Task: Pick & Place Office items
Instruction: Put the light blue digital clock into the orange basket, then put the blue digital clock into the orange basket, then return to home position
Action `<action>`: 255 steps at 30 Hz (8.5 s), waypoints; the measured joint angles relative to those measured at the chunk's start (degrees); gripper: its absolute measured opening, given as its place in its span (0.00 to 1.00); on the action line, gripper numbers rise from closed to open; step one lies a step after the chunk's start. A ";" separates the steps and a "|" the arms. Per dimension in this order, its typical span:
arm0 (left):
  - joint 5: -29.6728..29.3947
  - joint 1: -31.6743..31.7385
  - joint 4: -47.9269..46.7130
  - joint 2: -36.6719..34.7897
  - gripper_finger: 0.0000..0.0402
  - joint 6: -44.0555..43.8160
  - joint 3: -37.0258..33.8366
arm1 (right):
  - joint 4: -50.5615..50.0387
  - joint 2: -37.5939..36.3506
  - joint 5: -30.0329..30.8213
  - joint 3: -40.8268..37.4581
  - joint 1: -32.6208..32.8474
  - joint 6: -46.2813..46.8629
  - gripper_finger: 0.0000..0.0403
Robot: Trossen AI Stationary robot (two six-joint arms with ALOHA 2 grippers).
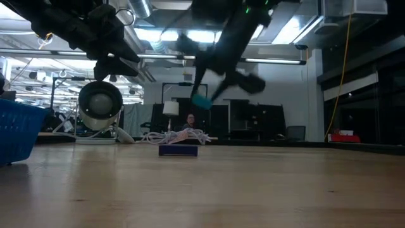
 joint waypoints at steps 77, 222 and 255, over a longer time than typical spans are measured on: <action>-0.46 0.00 -1.15 -0.02 0.52 -1.04 0.00 | -24.03 -1.32 -6.70 0.13 33.37 24.87 0.57; -2.76 0.16 8.46 3.85 0.52 -4.42 -0.01 | -18.75 -8.41 -11.21 -11.51 45.21 8.39 0.37; -0.60 4.90 16.58 0.80 0.52 -25.11 -0.02 | -8.57 -12.91 5.47 -5.34 38.82 -9.48 0.75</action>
